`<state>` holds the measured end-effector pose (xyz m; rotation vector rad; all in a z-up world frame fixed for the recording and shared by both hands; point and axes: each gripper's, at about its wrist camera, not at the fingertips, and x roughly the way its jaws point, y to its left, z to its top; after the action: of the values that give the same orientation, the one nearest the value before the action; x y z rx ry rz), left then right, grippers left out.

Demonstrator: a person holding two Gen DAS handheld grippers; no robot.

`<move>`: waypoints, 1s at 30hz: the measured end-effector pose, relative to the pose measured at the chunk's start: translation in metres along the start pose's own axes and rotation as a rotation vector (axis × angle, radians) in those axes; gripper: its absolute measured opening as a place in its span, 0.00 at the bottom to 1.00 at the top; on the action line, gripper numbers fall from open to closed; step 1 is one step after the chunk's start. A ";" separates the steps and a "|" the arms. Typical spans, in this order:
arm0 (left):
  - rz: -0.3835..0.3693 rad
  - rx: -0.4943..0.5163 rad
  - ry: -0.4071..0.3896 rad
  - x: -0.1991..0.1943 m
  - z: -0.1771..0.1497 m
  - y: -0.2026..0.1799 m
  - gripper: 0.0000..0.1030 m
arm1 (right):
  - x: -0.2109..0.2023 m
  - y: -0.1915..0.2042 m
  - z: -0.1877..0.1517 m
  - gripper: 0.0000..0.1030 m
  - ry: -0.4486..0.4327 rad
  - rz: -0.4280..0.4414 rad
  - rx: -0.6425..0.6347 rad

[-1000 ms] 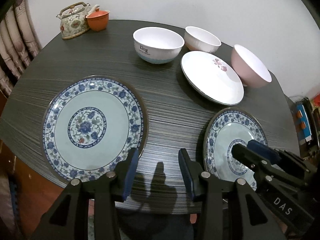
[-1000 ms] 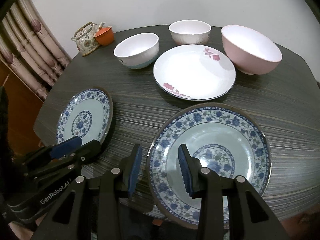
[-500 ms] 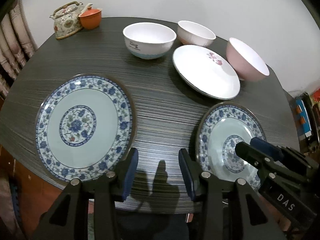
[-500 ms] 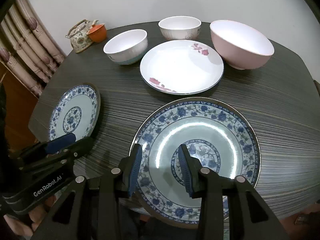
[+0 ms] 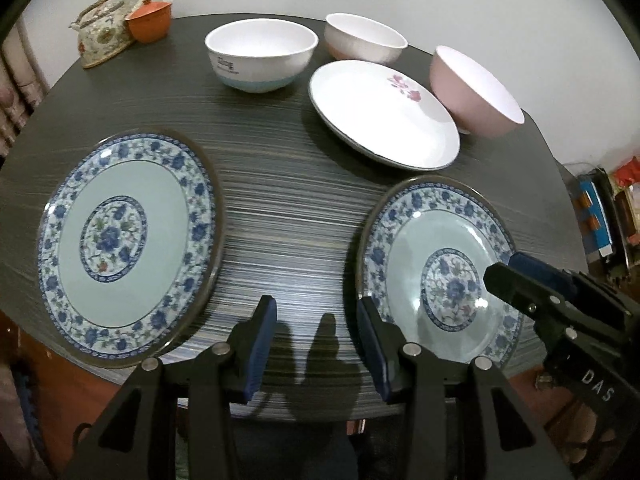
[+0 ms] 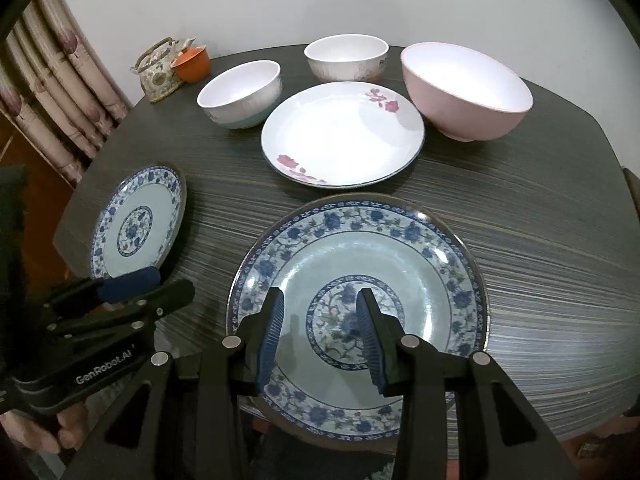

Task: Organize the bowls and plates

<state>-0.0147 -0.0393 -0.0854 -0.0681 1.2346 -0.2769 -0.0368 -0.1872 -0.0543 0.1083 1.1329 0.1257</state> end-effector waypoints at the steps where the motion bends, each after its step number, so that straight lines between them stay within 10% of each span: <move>1: -0.005 0.000 0.002 0.001 0.000 -0.001 0.42 | 0.000 -0.002 0.000 0.35 0.001 0.000 0.002; 30: -0.200 -0.094 0.143 0.043 0.009 -0.002 0.41 | 0.013 -0.117 -0.016 0.35 0.105 0.087 0.136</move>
<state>0.0067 -0.0527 -0.1218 -0.2577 1.3848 -0.4024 -0.0403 -0.3008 -0.0905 0.2754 1.2417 0.1328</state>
